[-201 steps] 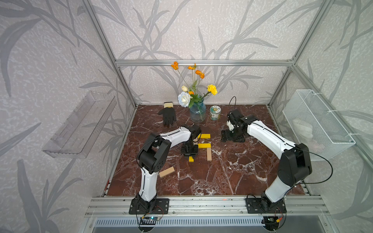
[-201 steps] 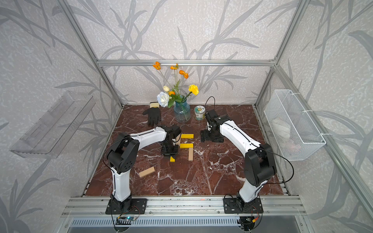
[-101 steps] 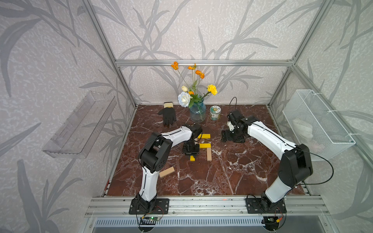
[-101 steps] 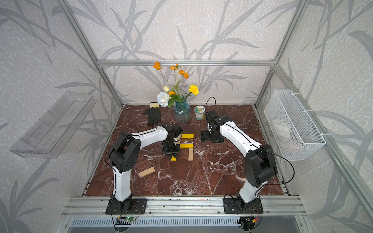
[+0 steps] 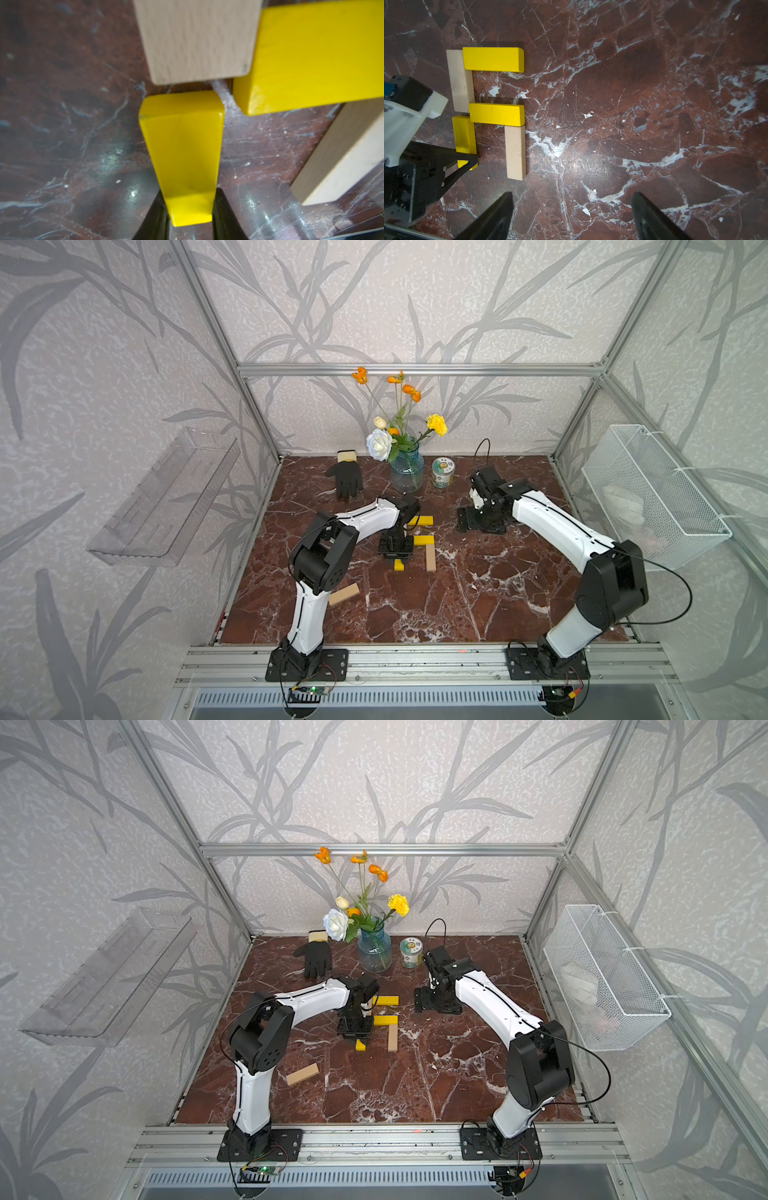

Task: Assemble the number 6 with building blocks
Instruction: Assemble the building block at the center of the board.

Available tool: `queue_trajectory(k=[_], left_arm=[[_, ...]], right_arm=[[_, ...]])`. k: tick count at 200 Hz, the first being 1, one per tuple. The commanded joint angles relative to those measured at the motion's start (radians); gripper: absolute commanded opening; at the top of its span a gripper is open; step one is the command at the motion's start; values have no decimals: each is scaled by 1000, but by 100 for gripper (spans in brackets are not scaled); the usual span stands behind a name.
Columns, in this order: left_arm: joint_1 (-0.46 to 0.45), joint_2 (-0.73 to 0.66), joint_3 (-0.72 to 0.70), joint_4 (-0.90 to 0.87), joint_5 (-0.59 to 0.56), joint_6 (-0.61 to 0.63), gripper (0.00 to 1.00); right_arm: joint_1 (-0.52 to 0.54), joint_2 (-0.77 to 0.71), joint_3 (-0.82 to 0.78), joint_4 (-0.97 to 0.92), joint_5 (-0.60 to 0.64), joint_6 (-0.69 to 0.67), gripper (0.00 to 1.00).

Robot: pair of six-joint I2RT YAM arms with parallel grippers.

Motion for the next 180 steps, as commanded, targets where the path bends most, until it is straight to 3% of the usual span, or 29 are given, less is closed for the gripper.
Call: queue_trajectory(k=[1,180], left_arm=[[-10,70,-1,67,-16,6,24],[-10,120,54,60,-29,-7,24]], right_arm=[[-1,-31,-12,1,17,7,90],[-4,-10,15,-5,21,-6,90]])
